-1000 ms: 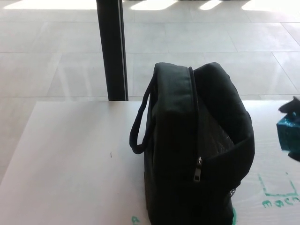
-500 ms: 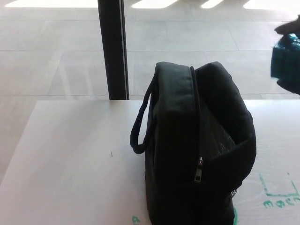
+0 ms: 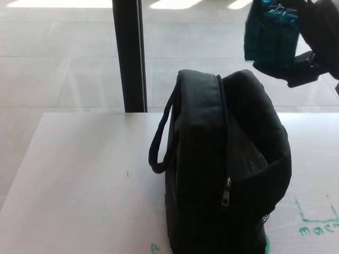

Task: The robot uses its right hand to pick up the cube kept on the middle of the desk and put it inside the bag next to it

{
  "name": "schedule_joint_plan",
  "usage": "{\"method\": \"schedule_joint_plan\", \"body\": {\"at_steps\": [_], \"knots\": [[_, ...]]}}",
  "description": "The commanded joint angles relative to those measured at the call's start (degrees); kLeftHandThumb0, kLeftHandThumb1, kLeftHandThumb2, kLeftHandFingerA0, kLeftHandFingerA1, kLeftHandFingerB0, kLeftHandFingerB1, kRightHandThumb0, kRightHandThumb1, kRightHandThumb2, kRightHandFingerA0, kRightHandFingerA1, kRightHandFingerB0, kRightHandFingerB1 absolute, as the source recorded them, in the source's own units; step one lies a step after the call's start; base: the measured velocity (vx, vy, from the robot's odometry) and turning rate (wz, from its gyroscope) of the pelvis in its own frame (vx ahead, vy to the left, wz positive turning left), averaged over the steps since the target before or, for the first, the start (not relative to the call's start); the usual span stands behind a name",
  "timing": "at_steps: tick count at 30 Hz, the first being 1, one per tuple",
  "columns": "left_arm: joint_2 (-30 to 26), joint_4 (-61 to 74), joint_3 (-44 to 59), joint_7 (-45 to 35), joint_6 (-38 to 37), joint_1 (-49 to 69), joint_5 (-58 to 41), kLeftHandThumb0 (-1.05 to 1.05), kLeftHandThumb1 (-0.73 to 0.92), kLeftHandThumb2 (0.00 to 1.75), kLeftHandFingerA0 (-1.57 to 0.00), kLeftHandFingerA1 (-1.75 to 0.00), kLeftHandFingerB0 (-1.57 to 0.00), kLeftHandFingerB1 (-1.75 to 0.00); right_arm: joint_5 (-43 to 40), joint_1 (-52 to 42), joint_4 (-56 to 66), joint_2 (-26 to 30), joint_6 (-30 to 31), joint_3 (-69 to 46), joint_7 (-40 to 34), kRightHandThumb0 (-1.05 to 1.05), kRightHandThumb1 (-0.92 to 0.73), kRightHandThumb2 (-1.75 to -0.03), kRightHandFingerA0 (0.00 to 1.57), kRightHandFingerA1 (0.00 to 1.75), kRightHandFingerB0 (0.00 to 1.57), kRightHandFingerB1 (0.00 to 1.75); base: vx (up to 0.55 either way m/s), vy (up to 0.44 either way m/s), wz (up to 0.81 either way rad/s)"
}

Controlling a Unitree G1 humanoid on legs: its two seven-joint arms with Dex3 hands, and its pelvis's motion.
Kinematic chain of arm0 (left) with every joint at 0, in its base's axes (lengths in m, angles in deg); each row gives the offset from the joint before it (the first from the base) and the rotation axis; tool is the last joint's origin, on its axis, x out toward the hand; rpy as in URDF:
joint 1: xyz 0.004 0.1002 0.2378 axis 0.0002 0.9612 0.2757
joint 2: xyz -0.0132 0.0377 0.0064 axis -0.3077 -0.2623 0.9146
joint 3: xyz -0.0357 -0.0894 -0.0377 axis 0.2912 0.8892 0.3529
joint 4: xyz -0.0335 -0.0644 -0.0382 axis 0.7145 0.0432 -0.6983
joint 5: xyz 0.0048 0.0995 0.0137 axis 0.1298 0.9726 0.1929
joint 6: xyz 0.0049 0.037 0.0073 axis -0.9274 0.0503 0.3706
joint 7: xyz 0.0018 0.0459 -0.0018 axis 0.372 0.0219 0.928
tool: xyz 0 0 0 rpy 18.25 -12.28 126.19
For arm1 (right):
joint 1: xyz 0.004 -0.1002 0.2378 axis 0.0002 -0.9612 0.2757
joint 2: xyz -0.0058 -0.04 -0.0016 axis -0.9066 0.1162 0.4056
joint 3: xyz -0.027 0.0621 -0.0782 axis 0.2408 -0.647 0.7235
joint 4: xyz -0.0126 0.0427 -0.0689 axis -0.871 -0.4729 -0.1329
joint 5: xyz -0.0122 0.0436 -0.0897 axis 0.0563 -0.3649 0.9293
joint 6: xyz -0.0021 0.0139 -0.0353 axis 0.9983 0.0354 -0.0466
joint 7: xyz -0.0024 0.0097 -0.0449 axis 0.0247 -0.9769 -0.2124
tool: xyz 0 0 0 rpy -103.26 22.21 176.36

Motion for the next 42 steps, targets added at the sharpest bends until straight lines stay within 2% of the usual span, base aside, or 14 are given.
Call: {"method": "schedule_joint_plan", "body": {"at_steps": [1,5,8,9,12,22,26,29,32,34,35,36,39,42], "knots": [[-1.2,-0.3,0.2,-0.5,-2.5,0.4,0.7,-0.7,0.49,0.84,-0.07,-0.52,-0.2,-0.5,-2.5,-5.1,7.8,1.1,2.9,2.4,10.9,-0.22,-0.58,-1.04,0.94,1.75,0.72,1.68,0.0,0.0,0.0],[-1.0,-0.8,0.4,0.2,-1.8,-0.1,0.5,-0.69,0.49,0.84,-0.07,-0.52,-0.2,-0.5,-0.9,-8.5,9.3,3.0,3.2,4.2,14.3,-0.17,-0.59,-1.04,1.08,1.75,0.77,1.5,0.0,0.0,0.0],[-1.0,-0.6,0.4,0.3,-2.1,-0.2,0.6,-0.7,0.49,0.83,-0.08,-0.53,-0.2,-0.5,0.4,-10.0,10.6,4.5,5.8,5.0,17.8,-0.21,-0.51,-1.03,0.93,1.75,0.7,1.69,0.0,0.0,0.0],[-1.1,0.1,0.2,0.0,-2.1,0.2,0.7,-0.7,0.5,0.83,-0.08,-0.52,-0.19,-0.49,1.0,-10.4,9.6,5.7,5.2,5.5,18.7,-0.17,-0.51,-0.97,1.14,1.69,0.75,1.39,0.0,0.0,0.0],[-1.4,-0.9,-0.1,0.0,-2.6,-0.5,1.2,-0.71,0.49,0.83,-0.09,-0.53,-0.2,-0.49,0.3,-10.8,9.6,6.1,7.1,5.6,20.6,-0.2,-0.53,-0.92,0.92,1.75,0.82,1.4,0.0,0.0,0.0],[-1.5,-0.6,-0.4,0.0,-2.0,-1.0,1.1,-0.71,0.47,0.82,-0.09,-0.54,-0.21,-0.5,2.0,-10.3,8.0,3.8,9.9,7.5,22.2,-0.23,-0.54,-0.99,0.86,1.75,0.69,1.59,0.0,0.0,0.0],[-1.8,-0.5,-0.6,-0.3,-1.9,-1.4,1.1,-0.71,0.49,0.83,-0.08,-0.53,-0.2,-0.5,3.5,-7.9,6.3,1.2,10.1,9.1,21.6,-0.22,-0.52,-0.98,0.89,1.75,0.76,1.47,0.0,0.0,0.0],[-1.6,0.1,-0.4,0.2,-1.4,-1.4,0.8,-0.71,0.47,0.82,-0.08,-0.53,-0.2,-0.5,5.5,-5.0,5.5,-1.8,13.8,10.5,21.9,-0.31,-0.67,-0.64,0.89,1.73,0.76,0.95,0.0,0.0,0.0],[-1.7,-0.7,-0.5,0.4,-1.6,-1.8,1.0,-0.71,0.46,0.82,-0.09,-0.53,-0.21,-0.5,6.1,-4.1,4.8,-3.2,14.1,10.5,20.9,-0.29,-0.67,-0.7,0.93,1.63,0.71,0.8,0.0,0.0,0.0],[-1.8,-1.0,-0.8,0.6,-2.0,-1.8,1.6,-0.71,0.47,0.82,-0.11,-0.54,-0.22,-0.5,6.6,-3.4,5.4,-3.9,15.9,10.6,22.0,-0.31,-0.62,-0.59,0.78,1.25,0.43,0.44,0.0,0.0,0.0],[-2.0,-0.9,-1.3,0.8,-2.2,-1.8,2.2,-0.72,0.48,0.84,-0.12,-0.53,-0.22,-0.5,9.0,-2.9,6.2,-3.1,17.2,11.5,23.3,-0.59,-0.45,-0.79,0.32,0.71,0.06,0.43,0.0,0.0,0.0],[-1.9,-0.9,-1.4,0.7,-2.2,-1.6,2.3,-0.71,0.48,0.83,-0.11,-0.53,-0.22,-0.5,13.2,-2.4,7.4,-1.5,18.4,13.0,24.7,-0.66,-0.4,-0.83,0.0,0.45,0.03,0.23,0.0,0.0,0.0],[-1.7,-0.9,-1.3,0.6,-2.5,-1.3,2.2,-0.73,0.47,0.83,-0.1,-0.53,-0.21,-0.5,14.7,-2.2,8.6,-0.8,20.1,13.5,26.6,-0.92,-0.53,-0.85,0.0,0.12,0.0,0.0,0.0,0.0,0.0],[-1.8,-1.7,-1.0,0.0,-2.8,-1.4,1.9,-0.74,0.45,0.82,-0.1,-0.54,-0.22,-0.5,15.2,-1.9,9.7,-0.4,22.5,13.4,29.0,-0.89,-0.53,-0.89,0.0,0.22,0.0,0.0,0.0,0.0,0.0]]}}
